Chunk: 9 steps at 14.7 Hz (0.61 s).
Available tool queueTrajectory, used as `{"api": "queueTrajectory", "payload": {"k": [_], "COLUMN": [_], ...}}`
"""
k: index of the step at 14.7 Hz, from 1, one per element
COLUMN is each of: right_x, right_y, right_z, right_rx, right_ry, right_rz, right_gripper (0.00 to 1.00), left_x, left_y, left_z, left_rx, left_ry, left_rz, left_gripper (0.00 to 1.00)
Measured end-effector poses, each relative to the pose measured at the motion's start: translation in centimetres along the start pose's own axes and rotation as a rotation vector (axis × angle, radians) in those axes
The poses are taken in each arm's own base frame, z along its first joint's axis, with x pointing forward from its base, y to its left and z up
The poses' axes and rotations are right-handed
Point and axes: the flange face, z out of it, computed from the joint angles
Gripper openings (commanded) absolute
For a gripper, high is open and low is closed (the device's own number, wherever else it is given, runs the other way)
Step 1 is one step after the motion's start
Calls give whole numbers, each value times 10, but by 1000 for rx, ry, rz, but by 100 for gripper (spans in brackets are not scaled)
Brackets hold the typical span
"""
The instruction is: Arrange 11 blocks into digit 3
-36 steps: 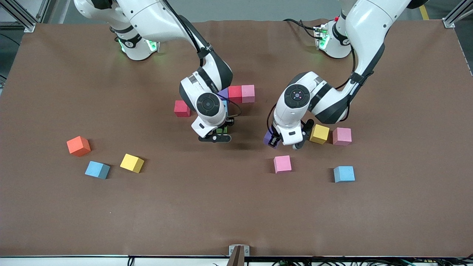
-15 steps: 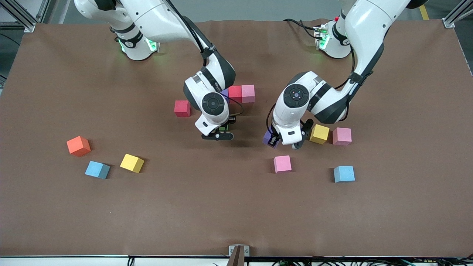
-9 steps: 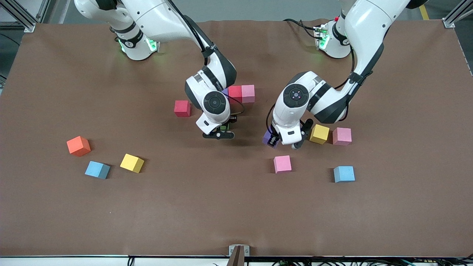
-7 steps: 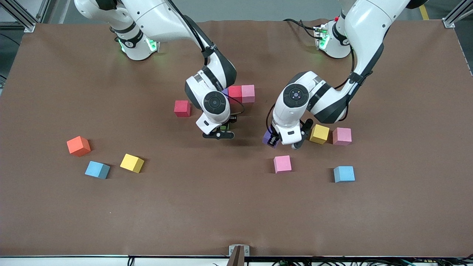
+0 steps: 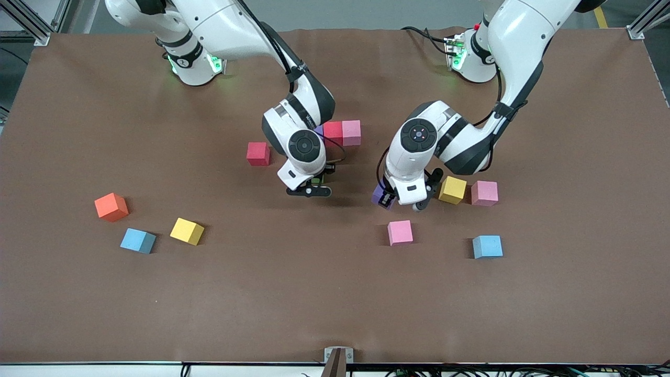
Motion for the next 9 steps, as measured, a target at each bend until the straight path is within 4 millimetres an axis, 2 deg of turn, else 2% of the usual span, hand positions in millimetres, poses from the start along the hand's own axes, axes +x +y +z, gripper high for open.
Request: {"api": "queueTrajectory", "payload": {"k": [9], "right_x": [-2], "right_y": [-2], "right_z": [1], "right_rx": [-2], "right_ry": [-1], "right_rz": [6], "right_gripper": [23], "left_x": [0], "left_y": [0], "left_z": [3], "left_rx": [5], "left_ry": [-2], "left_rz": [0], "left_gripper": [39]}}
